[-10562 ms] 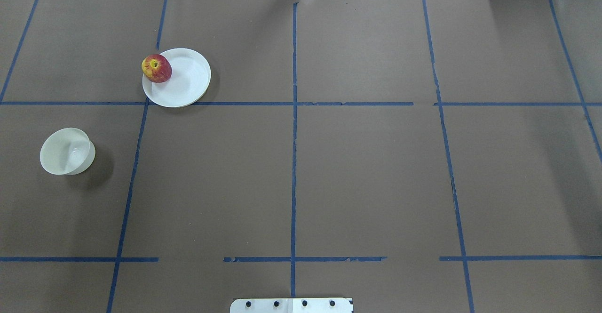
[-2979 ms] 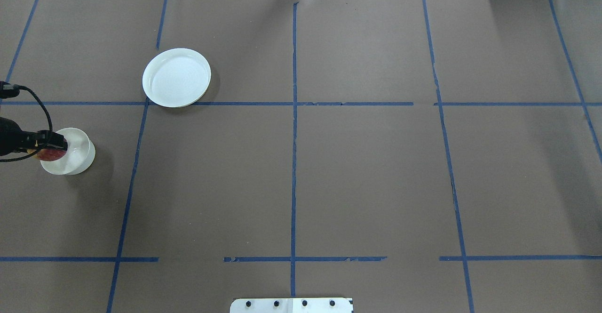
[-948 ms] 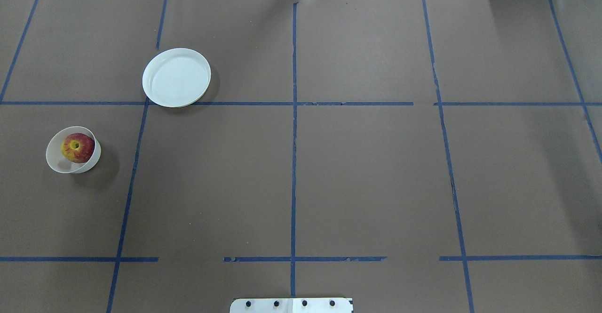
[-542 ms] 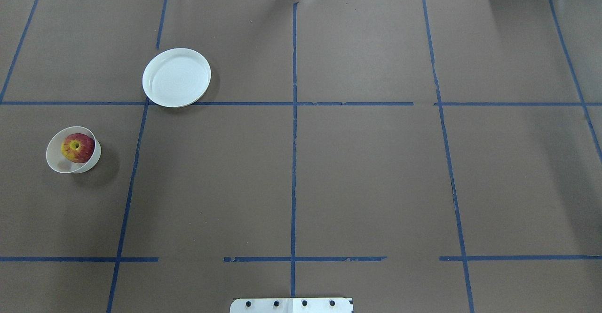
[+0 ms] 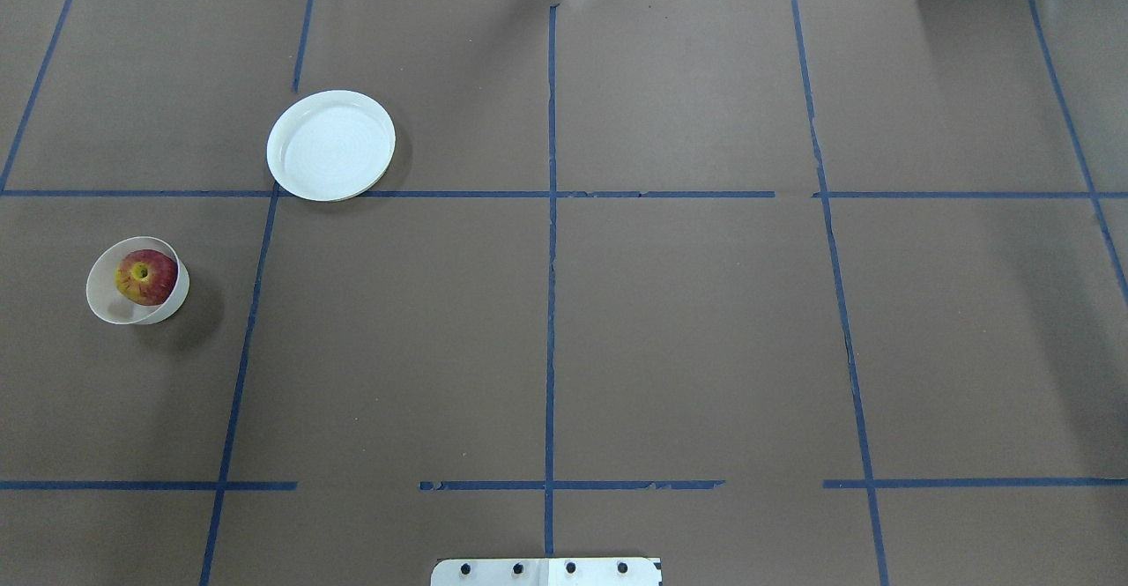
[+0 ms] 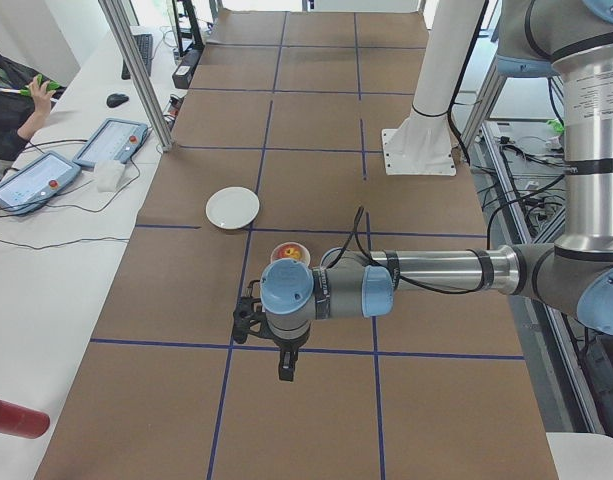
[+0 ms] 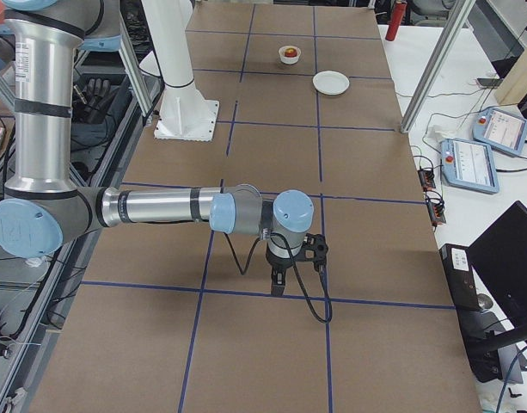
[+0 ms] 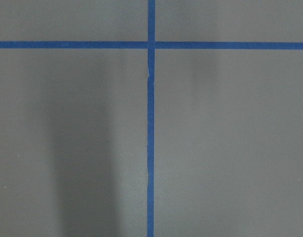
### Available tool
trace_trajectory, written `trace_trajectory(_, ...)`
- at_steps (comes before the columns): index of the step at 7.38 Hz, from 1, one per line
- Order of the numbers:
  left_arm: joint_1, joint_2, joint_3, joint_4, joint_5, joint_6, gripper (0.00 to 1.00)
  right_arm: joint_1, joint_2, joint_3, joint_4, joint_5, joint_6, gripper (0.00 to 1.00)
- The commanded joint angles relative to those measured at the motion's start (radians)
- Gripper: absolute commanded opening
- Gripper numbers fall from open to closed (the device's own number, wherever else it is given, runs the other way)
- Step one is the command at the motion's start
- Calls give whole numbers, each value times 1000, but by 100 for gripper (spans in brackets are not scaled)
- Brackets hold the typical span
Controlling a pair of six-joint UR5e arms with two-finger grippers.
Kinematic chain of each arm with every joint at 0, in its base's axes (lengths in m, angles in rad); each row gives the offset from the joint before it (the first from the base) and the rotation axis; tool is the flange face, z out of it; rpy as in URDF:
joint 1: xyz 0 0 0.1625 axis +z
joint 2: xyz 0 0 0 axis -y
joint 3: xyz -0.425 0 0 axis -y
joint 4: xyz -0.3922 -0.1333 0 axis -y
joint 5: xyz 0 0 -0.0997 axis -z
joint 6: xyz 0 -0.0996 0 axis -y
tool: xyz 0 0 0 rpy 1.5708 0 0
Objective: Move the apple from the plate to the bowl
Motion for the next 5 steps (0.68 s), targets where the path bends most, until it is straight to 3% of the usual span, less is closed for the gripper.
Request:
trace_trajectory(1,2,-8,-6,1,4,-10,100,0,0,0,0,0,2,100)
trace_trajectory(5,34,-19,-17,-2,42,-13,100,0,0,0,0,0,0,100)
